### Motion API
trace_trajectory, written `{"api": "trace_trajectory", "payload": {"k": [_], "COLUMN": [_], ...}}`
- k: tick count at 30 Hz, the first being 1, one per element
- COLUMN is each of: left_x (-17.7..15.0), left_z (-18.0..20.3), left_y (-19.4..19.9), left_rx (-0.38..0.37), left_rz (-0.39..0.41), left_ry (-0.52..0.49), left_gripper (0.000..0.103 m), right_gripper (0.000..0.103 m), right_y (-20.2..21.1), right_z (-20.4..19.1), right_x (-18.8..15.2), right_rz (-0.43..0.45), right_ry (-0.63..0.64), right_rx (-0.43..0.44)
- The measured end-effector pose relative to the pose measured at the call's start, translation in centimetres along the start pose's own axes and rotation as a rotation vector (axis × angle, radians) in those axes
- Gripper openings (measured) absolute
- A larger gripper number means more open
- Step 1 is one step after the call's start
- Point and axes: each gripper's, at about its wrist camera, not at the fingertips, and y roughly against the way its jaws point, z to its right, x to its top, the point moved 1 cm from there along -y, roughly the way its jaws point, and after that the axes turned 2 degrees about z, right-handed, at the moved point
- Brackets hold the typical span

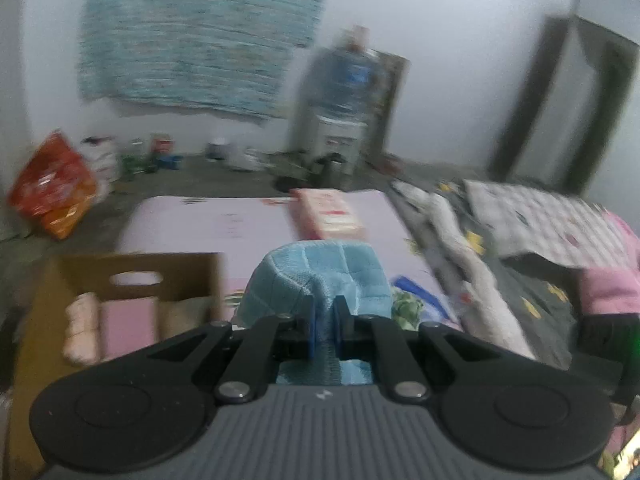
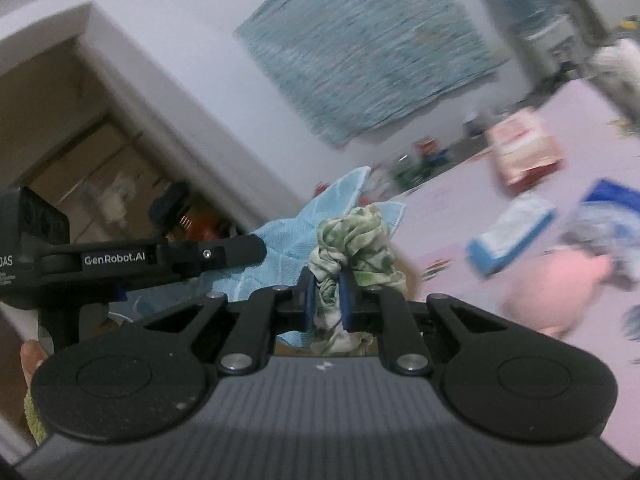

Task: Organize soft objects
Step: 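Carry the blue towel and green scrunchie over the cardboard box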

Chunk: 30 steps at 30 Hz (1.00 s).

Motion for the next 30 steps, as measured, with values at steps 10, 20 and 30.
{"api": "trace_trajectory", "payload": {"k": [10,20,30], "left_x": [-3.7,-8.2,-10.6], "left_z": [-12.9,-22.7,-25.7], "left_y": [2.0,-5.1,-9.9], "left_rx": [0.156,0.168,0.149], "left_rz": [-0.031,-0.165,-0.257], "left_ry": [0.191,0.369,0.441], "left_gripper": [0.009,0.010,0.012], "right_gripper": [0.011,0.012,0.017], "right_y": [-12.5,-23.4,-28.9], "right_z": [-8.9,-10.2,-8.5], "right_x": [-4.8,-9.0,-10.9], "right_rz": [-0.270,-0.490,-0.600], "right_ry": [0.091,0.151,0.209], "right_rx": [0.048,-0.119,-0.236]}}
